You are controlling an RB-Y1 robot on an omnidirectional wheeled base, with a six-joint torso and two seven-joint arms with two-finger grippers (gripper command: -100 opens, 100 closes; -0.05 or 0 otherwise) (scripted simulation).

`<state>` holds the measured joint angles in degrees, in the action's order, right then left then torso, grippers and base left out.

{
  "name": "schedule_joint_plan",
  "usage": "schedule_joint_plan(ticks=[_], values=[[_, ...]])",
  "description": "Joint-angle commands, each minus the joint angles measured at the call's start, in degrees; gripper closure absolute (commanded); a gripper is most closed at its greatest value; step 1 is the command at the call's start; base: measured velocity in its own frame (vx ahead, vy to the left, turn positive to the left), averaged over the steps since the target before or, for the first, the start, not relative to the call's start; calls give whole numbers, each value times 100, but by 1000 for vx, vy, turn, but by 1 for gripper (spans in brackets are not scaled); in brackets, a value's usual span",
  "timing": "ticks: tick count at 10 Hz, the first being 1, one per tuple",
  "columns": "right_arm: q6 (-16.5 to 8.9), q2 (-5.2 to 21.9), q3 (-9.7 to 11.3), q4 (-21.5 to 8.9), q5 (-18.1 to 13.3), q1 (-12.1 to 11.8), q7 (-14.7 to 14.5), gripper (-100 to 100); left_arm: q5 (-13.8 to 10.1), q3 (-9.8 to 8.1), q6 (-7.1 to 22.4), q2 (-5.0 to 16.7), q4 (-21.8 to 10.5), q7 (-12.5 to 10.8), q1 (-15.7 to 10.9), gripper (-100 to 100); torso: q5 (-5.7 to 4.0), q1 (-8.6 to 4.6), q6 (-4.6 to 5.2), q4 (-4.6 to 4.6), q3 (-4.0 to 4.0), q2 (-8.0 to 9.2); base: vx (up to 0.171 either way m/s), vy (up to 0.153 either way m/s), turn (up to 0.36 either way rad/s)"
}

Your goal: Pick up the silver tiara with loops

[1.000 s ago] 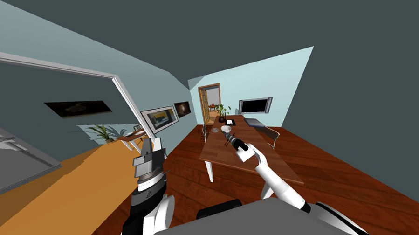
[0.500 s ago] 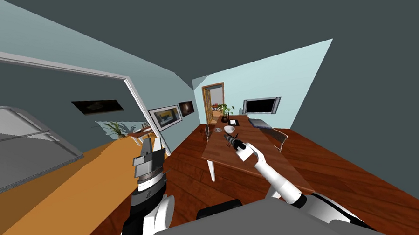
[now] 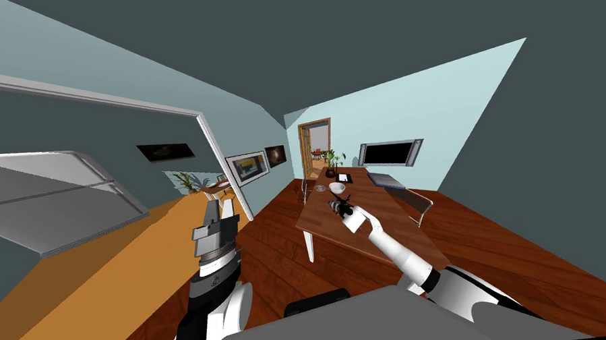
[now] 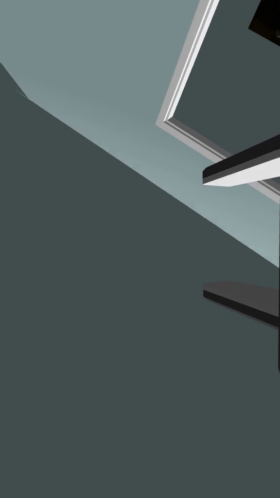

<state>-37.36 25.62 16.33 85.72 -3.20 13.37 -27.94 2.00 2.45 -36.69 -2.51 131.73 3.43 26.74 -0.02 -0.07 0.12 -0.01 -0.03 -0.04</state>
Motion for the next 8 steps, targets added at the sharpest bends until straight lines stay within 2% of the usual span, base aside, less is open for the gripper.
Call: schedule_joint_plan(ticks=[1, 2, 3, 4, 6, 8], values=[[-18, 19, 24, -184, -13, 25, -9, -100, 0, 0, 0, 0, 0, 0, 0, 0, 0, 0, 0, 0, 0, 0, 4, -3, -38], [-224, 159, 176, -360, -37, 110, -64, -100, 0, 0, 0, 0, 0, 0, 0, 0, 0, 2, 1, 0, 1, 2, 5, -1, 99], [-224, 159, 176, -453, -37, 110, -64, -100, 0, 0, 0, 0, 0, 0, -1, 0, 1, 3, -3, 0, 1, 1, 5, -5, 78], [-417, 294, 328, -631, -60, 183, -113, -100, 0, 0, 0, 0, 0, 0, 0, 0, 1, 3, -1, 0, 1, 1, 10, -7, 136], [-417, 294, 328, -717, -60, 183, -113, -100, 0, 0, 0, 0, 0, 0, 0, 0, 0, 1, 0, 0, 0, 0, 6, -7, 18], [-758, 541, 627, -1174, -100, 291, -197, -100, 0, 0, 0, 0, 0, 0, 0, 0, 1, 2, -2, 0, 0, 0, 10, -7, 133]])
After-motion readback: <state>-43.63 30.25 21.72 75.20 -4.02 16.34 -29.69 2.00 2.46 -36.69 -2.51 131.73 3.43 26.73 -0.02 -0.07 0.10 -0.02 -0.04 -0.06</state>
